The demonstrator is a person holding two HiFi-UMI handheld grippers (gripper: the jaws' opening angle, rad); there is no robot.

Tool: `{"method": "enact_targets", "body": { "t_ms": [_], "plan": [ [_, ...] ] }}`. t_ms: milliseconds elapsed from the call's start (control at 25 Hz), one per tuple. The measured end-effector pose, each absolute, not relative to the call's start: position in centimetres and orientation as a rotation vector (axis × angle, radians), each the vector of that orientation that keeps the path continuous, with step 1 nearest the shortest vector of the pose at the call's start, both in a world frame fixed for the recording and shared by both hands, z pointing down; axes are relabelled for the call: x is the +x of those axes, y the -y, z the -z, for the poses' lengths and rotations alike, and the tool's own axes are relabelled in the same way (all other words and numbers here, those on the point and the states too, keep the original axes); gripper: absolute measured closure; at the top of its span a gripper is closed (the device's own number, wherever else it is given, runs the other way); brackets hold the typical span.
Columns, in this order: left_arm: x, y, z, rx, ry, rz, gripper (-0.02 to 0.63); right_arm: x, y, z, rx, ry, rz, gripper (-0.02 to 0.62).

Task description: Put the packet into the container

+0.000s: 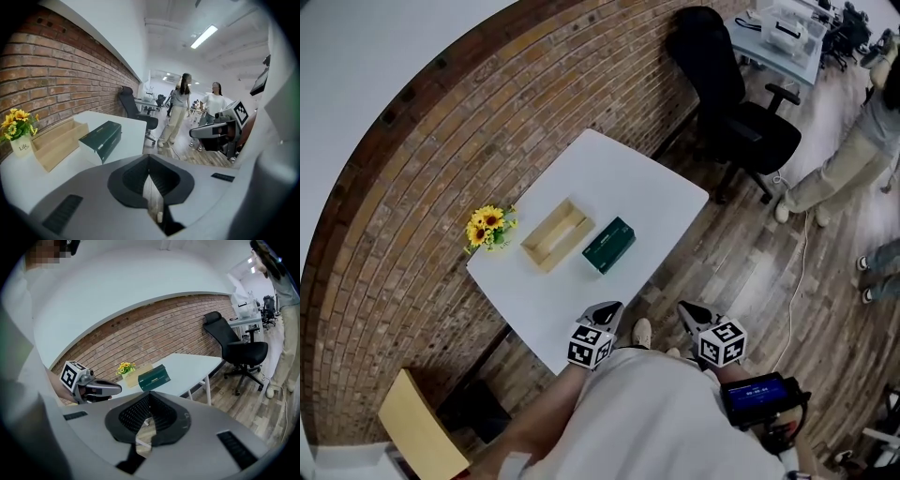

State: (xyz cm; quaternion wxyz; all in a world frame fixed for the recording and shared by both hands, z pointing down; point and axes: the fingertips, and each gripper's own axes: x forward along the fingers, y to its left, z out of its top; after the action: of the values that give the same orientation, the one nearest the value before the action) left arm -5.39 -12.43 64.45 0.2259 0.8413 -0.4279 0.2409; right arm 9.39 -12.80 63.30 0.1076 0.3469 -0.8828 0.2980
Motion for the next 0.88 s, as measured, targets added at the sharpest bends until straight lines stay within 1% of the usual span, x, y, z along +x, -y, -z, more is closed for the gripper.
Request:
{"method": "enact_targets", "body": {
  "t_ms": [600, 880],
  "plan": [
    [-7.5, 19.4, -63.9, 2.371, 1.214, -0.655, 0.597, 8.3, 18.3, -62.9, 1.037, 2.565, -0.842, 0.589],
    [-9.0, 22.5, -64.2, 2.383, 1.24, -0.748, 0.595, 9.1, 18.8, -63.2, 1.087, 2.529, -0.863, 0.589]
  ]
}}
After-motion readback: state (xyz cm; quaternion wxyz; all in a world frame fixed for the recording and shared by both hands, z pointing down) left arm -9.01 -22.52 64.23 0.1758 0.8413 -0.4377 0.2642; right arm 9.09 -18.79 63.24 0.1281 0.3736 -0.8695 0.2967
